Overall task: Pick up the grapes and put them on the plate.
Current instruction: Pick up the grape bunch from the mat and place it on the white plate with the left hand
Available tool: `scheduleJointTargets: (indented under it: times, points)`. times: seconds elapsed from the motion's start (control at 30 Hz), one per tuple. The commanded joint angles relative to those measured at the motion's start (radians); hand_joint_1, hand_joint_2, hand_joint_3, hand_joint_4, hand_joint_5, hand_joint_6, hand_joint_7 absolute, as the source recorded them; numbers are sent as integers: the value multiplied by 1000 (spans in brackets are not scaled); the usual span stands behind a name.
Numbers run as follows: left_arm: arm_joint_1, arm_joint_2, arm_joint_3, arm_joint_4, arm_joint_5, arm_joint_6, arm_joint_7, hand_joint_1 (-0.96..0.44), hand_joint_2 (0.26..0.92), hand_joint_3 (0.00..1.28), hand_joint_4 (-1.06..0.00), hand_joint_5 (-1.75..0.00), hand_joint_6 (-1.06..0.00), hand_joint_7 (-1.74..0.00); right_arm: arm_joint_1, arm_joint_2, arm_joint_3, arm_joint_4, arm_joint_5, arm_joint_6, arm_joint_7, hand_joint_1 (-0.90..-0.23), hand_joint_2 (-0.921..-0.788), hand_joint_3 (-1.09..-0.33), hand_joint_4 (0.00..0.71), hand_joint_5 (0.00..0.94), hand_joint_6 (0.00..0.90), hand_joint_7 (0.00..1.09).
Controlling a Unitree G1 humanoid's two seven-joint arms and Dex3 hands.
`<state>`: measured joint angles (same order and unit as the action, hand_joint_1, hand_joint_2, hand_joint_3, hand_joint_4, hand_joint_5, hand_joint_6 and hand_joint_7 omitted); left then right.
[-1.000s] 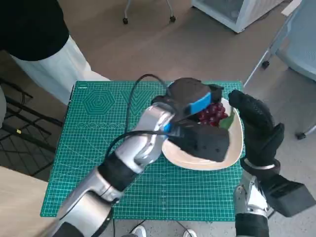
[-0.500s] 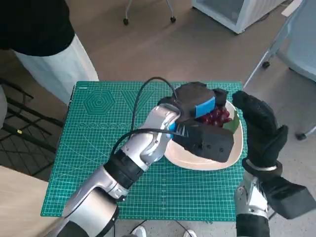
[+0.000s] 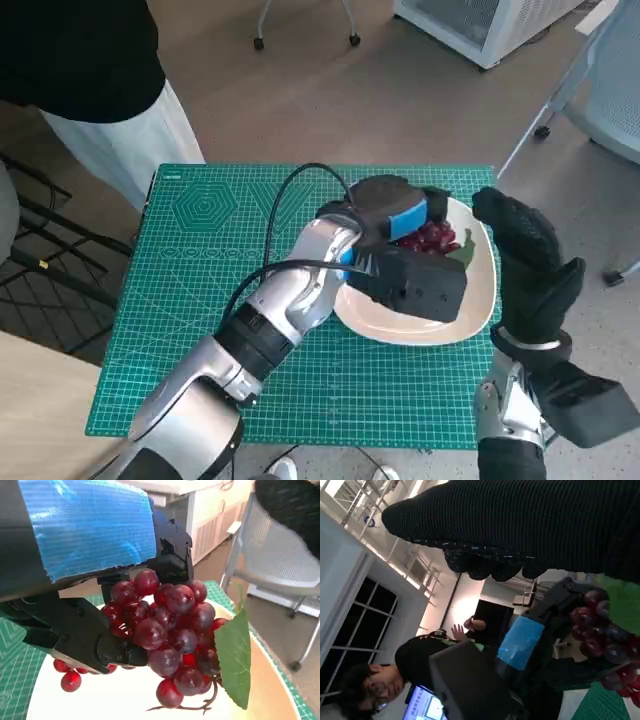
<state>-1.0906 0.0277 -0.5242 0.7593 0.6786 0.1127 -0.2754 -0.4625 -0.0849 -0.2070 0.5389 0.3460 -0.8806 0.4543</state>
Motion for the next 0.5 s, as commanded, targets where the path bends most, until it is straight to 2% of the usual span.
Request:
scheduleJointTargets:
  times: [0.03, 0.07, 0.1, 0.2, 0.3, 0.5]
  points:
    - [-13, -19, 18, 19, -46, 14, -51, -92, 911, 134, -320, -750, -267, -319, 24, 7, 6, 3, -10, 13, -10, -716, -921, -662, 374, 0, 182, 284]
    - [-13, -20, 18, 23, -52, 19, -62, -192, 912, 99, -257, -511, -240, -213, 24, 7, 7, 3, -10, 12, -11, -715, -921, -662, 374, 0, 182, 282]
    - [-12, -20, 17, 24, -57, 23, -72, -270, 914, 74, -193, -343, -215, -142, 24, 8, 8, 4, -10, 12, -11, -714, -921, -663, 374, 0, 183, 281]
    - [-12, -19, 15, 25, -65, 30, -88, -400, 918, 37, -81, -113, -172, -46, 25, 7, 10, 4, -9, 12, -12, -710, -921, -664, 374, 0, 185, 279]
    - [-12, -18, 13, 24, -69, 33, -91, -447, 920, 24, -41, -38, -156, -15, 26, 6, 12, 4, -8, 11, -13, -709, -921, -664, 373, 0, 186, 276]
    - [14, -7, 7, 13, -61, 31, -75, -523, 921, 29, -12, -5, -144, -2, 26, 7, 16, 5, -11, 14, -14, -708, -921, -667, 373, 0, 188, 271]
